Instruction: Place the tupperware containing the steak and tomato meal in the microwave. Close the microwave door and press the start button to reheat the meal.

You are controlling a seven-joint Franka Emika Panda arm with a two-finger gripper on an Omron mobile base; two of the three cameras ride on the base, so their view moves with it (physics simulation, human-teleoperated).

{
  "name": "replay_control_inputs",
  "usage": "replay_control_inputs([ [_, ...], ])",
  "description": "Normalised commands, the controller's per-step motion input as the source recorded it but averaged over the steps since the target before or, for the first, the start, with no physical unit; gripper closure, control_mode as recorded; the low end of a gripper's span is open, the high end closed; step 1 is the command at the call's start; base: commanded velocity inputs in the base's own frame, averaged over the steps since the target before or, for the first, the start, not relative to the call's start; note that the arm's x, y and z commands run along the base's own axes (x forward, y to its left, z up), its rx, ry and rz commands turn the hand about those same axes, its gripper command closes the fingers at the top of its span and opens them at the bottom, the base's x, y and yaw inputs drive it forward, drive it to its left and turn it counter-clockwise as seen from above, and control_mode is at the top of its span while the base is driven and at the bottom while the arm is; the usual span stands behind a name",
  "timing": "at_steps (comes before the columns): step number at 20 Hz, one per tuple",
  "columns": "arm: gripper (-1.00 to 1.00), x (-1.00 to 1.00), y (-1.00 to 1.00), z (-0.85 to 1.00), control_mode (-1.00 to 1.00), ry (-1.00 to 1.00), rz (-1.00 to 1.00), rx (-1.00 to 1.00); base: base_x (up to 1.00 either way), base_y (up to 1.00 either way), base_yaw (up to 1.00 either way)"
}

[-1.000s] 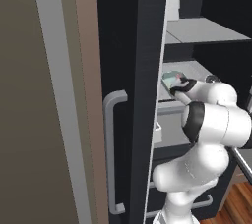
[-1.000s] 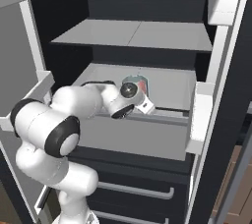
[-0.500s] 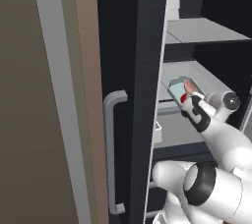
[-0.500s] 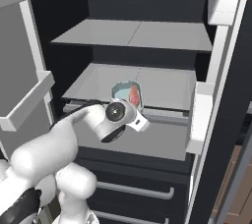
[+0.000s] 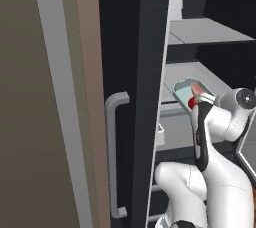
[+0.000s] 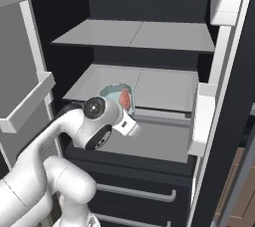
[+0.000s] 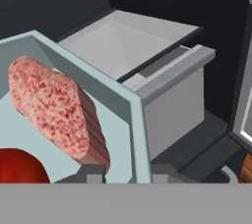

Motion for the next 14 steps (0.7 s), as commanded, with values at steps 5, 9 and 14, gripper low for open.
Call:
replay_control_inputs([
  [5, 1.00, -0.44, 0.20, 0.41, -1.00, 0.08, 0.04, 0.05, 0.00, 0.00, 0.00],
  [9, 1.00, -0.49, 0.19, 0.00, -1.00, 0.00, 0.15, 0.04, 0.00, 0.00, 0.00],
  [14, 1.00, -0.45, 0.32, 0.00, -1.00, -0.01, 0.22, 0.00, 0.00, 0.00, 0.00],
])
